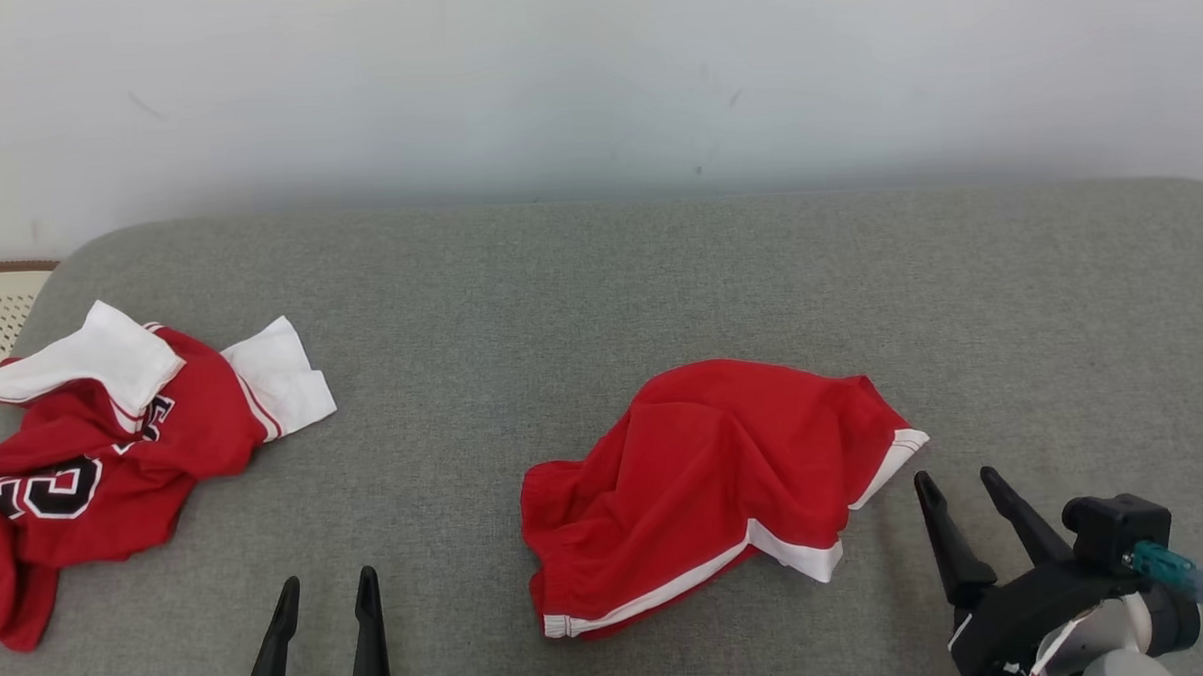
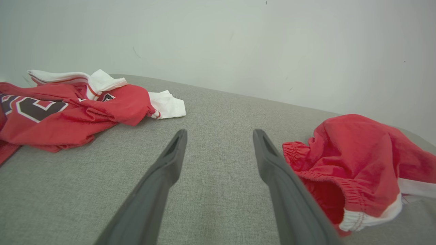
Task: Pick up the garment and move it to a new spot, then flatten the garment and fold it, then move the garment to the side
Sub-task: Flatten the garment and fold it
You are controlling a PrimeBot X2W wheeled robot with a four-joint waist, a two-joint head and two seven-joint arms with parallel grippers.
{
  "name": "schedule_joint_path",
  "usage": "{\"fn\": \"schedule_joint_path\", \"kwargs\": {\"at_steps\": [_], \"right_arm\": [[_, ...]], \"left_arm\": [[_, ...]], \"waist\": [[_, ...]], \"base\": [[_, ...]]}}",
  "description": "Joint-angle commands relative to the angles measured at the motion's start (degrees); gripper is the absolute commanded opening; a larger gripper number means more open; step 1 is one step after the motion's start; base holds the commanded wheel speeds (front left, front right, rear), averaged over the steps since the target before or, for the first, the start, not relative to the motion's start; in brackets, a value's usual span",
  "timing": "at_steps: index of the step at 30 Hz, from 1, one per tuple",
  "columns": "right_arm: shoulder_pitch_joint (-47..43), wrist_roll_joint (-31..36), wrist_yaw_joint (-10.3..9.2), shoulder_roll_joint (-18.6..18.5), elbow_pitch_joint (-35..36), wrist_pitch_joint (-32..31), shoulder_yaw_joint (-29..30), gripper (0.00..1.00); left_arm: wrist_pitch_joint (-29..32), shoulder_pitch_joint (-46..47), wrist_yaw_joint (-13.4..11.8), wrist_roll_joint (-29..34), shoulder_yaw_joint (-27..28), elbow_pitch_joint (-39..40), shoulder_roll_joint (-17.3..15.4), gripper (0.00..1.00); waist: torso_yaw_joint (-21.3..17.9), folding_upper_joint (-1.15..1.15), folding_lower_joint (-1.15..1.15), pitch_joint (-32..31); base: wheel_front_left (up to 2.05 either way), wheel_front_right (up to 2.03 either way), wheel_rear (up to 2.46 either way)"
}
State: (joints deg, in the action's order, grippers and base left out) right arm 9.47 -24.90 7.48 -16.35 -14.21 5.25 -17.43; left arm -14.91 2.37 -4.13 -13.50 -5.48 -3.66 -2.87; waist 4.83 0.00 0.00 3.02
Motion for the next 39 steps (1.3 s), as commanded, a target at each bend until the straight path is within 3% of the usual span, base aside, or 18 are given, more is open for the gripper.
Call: {"fn": "schedule_joint_path", "kwargs": {"at_steps": [1,9,21,22,23,24,25,32,39], "right_arm": [[1.5,0.8,0.03,-0.1,-2.0,-0.3,0.5,1.00],[8.1,1.3,0.03,-0.2,-12.9,0.0,0.2,1.00],[18.8,-3.1,0.03,0.3,-33.5,2.5,-3.8,1.00],[19.4,-3.3,0.03,0.5,-34.7,2.4,-4.4,0.88],[20.1,-3.8,0.03,0.5,-35.9,2.6,-4.8,0.67],[20.7,-4.0,0.03,0.5,-37.0,2.6,-5.5,0.25],[21.3,-4.1,0.03,0.4,-38.0,2.9,-6.1,0.00],[27.3,-4.8,0.03,-1.7,-40.7,6.9,-9.0,0.00],[35.2,-3.7,0.03,-5.0,-38.3,9.6,-10.5,0.00]], "left_arm": [[-0.2,0.3,0.1,0.8,0.0,-0.1,0.0,1.00],[-0.2,0.9,0.5,0.9,-0.3,-0.5,0.0,1.00],[-0.2,2.1,0.7,0.7,-1.5,-1.0,0.0,1.00],[-0.2,2.1,0.7,0.7,-1.5,-1.0,0.0,1.00],[-0.2,2.1,0.6,0.7,-1.6,-1.0,0.0,1.00],[-0.2,2.2,0.6,0.7,-1.6,-1.0,0.0,1.00],[-0.2,2.2,0.7,0.6,-1.7,-1.0,0.0,1.00],[-0.2,1.9,0.5,0.7,-1.5,-0.8,0.0,1.00],[-0.2,2.1,0.1,0.1,-1.9,-1.0,0.0,1.00]], "waist": [[0.4,0.00,0.00,0.1],[2.0,0.00,0.00,0.8],[6.0,0.00,0.00,2.6],[6.2,0.00,0.00,2.6],[6.5,0.00,0.00,2.7],[6.7,0.00,0.00,2.8],[7.0,0.00,0.00,2.8],[7.5,0.00,0.00,3.0],[7.3,0.00,0.00,2.7]], "base": [[0.00,0.00,0.00],[0.00,0.00,0.00],[0.00,0.00,0.00],[0.00,0.00,0.00],[0.00,0.00,0.00],[0.00,0.00,0.00],[0.00,0.00,0.00],[0.00,0.00,0.00],[0.00,0.00,0.00]]}}
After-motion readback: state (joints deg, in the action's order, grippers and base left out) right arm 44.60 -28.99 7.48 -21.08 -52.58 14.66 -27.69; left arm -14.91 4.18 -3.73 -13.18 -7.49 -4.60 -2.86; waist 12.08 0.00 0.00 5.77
